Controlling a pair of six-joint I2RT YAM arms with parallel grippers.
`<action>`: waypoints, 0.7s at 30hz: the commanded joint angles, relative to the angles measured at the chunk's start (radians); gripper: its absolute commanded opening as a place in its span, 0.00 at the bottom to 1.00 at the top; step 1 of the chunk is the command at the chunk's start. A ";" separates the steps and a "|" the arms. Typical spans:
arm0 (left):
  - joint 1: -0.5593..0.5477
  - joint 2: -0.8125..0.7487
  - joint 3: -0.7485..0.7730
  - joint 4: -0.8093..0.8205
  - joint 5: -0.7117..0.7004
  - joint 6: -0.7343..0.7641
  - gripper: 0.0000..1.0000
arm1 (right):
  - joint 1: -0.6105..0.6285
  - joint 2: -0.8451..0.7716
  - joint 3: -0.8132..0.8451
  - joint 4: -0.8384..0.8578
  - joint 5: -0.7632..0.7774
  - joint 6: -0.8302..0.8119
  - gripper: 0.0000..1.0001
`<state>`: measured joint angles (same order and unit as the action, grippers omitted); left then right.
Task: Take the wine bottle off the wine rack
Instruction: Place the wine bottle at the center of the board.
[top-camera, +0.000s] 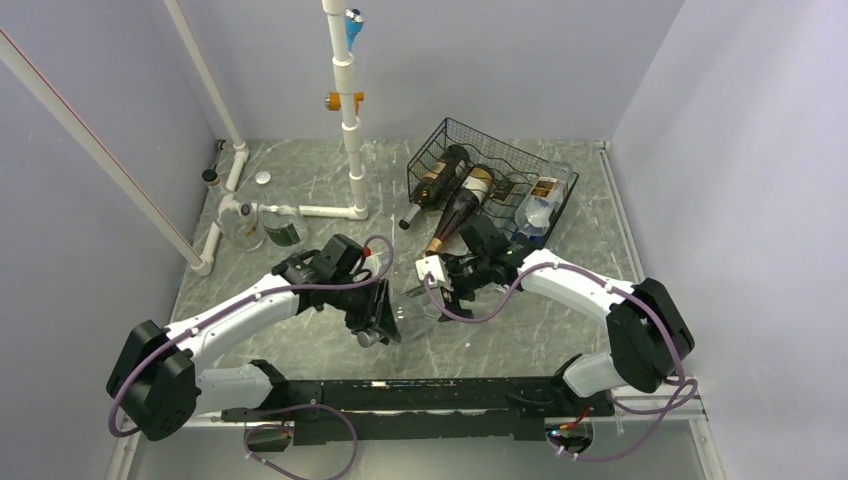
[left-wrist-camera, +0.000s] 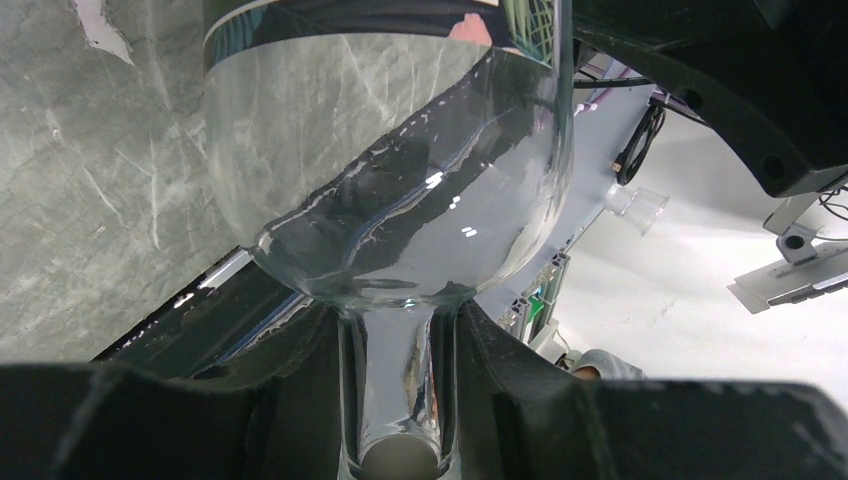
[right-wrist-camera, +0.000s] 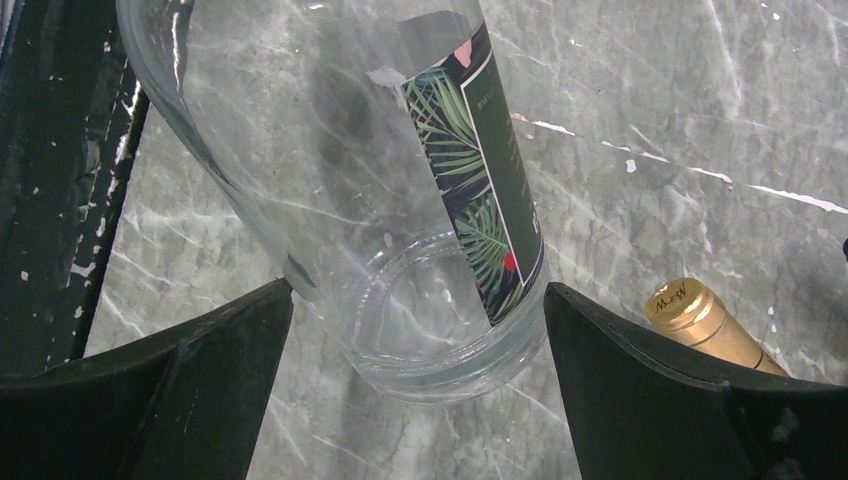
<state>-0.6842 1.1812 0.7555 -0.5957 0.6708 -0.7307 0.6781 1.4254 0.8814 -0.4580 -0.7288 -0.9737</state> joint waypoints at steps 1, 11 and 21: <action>-0.004 -0.024 0.035 0.197 0.144 0.021 0.00 | 0.005 0.003 -0.024 0.074 0.013 0.017 0.97; -0.005 -0.004 0.036 0.198 0.168 0.030 0.04 | 0.009 0.020 -0.053 0.125 0.023 0.033 0.93; -0.005 0.008 0.050 0.174 0.189 0.047 0.22 | 0.009 0.029 -0.056 0.114 0.017 0.017 0.92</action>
<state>-0.6777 1.2015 0.7555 -0.5945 0.6811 -0.7258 0.6777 1.4258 0.8471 -0.3946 -0.7300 -0.9577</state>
